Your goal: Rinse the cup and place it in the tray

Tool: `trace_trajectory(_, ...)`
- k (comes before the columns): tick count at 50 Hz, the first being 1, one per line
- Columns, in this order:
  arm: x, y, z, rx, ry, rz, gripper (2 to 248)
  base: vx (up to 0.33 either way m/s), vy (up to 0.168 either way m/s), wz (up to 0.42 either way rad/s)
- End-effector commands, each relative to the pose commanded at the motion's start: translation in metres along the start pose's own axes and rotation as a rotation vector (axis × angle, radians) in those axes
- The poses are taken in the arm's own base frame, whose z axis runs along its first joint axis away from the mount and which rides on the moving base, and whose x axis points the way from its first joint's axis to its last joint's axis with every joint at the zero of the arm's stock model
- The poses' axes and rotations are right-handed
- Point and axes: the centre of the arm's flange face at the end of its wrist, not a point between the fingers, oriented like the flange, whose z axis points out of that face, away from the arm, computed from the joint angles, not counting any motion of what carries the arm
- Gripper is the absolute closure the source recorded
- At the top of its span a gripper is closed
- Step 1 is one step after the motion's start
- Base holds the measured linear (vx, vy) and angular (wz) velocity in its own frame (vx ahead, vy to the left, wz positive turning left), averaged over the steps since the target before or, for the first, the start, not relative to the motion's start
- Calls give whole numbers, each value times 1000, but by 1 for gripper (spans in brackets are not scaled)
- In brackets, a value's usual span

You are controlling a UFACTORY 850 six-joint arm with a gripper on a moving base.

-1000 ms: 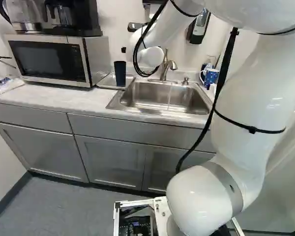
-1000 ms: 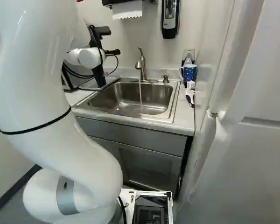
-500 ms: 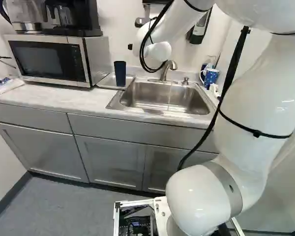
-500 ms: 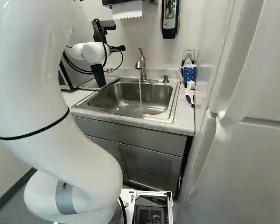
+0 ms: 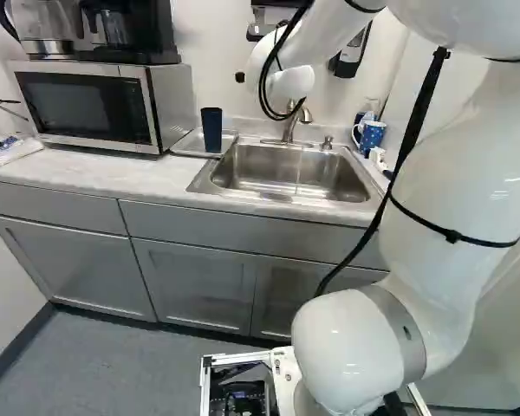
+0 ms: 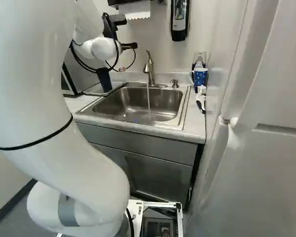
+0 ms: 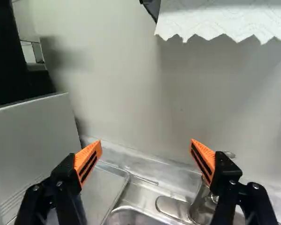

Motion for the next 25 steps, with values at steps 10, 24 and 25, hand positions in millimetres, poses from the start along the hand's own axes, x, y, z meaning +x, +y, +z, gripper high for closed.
trace_trajectory(10,7,8,12,-12,-19,1,3,0,0,0)
trace_trajectory(24,16,20,27,-28,-60,3,3,0,0,0)
trace_trajectory(25,16,21,27,-30,-63,3,3,0,0,0)
